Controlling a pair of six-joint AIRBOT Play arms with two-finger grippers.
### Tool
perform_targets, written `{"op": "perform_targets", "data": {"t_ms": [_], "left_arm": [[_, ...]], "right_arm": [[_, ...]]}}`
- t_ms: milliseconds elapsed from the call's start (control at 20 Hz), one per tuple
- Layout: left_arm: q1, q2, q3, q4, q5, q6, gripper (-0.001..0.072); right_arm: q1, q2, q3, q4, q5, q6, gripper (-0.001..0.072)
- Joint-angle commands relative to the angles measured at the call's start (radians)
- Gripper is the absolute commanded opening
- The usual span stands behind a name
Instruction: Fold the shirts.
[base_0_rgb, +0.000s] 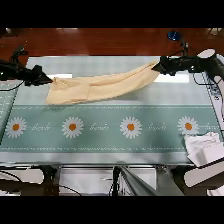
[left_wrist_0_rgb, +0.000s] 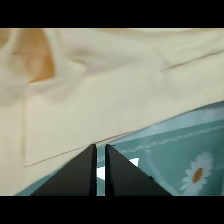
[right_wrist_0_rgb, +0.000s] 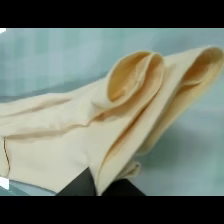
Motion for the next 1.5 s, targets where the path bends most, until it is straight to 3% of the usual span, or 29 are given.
{"op": "perform_targets", "data": {"t_ms": [0, 50, 300, 500, 800, 1200, 1450], "left_arm": [[-0.122, 0.000, 0.001, -0.249, 0.043, 0.000, 0.0078], [-0.177, -0.002, 0.001, -0.270, 0.066, 0.000, 0.0025], [-0.485, -0.013, 0.001, -0.270, 0.287, -0.061, 0.0024], [-0.648, -0.068, 0.001, -0.270, 0.320, -0.140, 0.0024], [-0.776, -0.152, 0.001, -0.270, 0.341, -0.210, 0.0024], [-0.869, -0.238, 0.002, -0.283, 0.474, -0.273, 0.0024], [-0.935, -0.292, 0.002, -0.464, 0.540, -0.268, 0.0024]], "right_arm": [[0.002, 0.140, 0.010, -0.212, 0.099, 0.054, 0.0024], [0.002, 0.174, 0.010, -0.254, 0.133, 0.055, 0.0024], [0.002, 0.317, 0.010, -0.354, 0.199, 0.055, 0.0024], [0.002, 0.410, 0.010, -0.372, 0.232, 0.055, 0.0024], [0.002, 0.494, 0.010, -0.385, 0.285, 0.055, 0.0024], [0.002, 0.620, 0.010, -0.384, 0.376, 0.055, 0.0024], [0.002, 0.663, 0.010, -0.383, 0.409, 0.055, 0.0024]]}}
